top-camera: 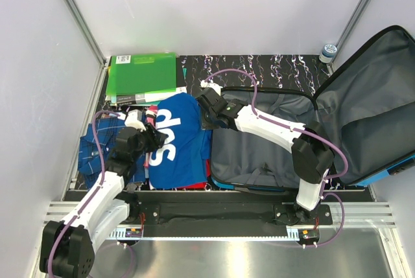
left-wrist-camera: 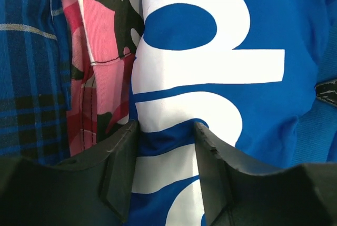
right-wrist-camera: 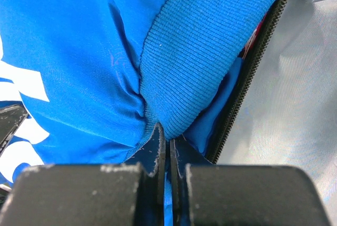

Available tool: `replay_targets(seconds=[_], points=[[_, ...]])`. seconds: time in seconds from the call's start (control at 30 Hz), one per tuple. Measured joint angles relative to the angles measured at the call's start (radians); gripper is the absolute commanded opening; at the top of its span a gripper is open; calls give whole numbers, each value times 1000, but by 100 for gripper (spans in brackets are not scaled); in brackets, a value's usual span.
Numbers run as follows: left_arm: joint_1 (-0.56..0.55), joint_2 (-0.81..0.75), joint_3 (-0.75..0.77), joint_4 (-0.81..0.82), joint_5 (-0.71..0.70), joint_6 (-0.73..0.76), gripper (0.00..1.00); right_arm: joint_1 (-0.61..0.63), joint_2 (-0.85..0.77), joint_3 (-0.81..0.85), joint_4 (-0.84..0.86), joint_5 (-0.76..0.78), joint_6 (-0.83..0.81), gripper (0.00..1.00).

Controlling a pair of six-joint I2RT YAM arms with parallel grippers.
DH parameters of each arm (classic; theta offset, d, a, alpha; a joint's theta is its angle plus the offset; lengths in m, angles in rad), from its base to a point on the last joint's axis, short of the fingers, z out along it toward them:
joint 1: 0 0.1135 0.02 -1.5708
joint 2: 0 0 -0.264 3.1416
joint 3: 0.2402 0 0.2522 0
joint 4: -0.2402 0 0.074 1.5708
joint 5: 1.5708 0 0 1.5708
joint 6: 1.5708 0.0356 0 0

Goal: Pack the luggage
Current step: Pick up the clothes at the center of the board.

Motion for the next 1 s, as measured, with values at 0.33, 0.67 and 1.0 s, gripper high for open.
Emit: replay_targets(seconds=[0.33, 0.67, 1.0], points=[[0, -27, -16, 50, 31, -11, 0, -3, 12, 3, 2, -23, -6, 0], [-7, -197, 26, -18, 92, -22, 0, -5, -2, 4, 19, -55, -46, 0], [-7, -220, 164, -103, 140, -23, 0, -5, -221, -32, 55, -72, -53, 0]])
